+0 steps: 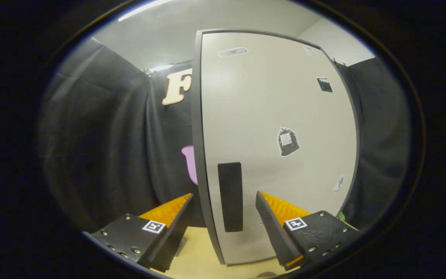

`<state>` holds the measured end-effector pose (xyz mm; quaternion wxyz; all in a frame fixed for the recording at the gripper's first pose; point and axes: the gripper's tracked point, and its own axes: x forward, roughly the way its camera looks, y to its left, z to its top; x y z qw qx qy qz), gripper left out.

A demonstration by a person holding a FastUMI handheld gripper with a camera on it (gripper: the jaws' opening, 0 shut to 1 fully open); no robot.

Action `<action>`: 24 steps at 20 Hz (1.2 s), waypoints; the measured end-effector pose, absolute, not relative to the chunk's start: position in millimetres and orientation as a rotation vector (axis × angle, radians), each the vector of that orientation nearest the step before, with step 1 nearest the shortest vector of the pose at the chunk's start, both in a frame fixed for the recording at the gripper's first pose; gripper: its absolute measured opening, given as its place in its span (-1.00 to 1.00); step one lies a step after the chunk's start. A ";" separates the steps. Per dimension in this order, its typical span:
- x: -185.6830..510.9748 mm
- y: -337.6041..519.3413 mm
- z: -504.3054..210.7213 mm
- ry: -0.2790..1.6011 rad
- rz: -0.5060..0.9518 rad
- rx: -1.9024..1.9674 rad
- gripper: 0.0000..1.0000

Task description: Open the shoe cabinet door, grab the shoes and put them into the shoe cabinet, then close the shoe cabinet door.

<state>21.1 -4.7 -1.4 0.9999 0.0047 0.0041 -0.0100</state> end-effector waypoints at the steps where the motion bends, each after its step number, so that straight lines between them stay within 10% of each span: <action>1: 23.3 -4.8 -1.5 0.009 -0.021 0.010 0.93; 7: 39.6 -8.9 -10.7 0.030 -0.032 -0.005 0.80; 15: 53.3 -17.4 -17.2 0.039 -0.052 -0.007 -0.33; 24: 42.8 -17.5 -14.8 0.013 -0.107 0.007 -0.38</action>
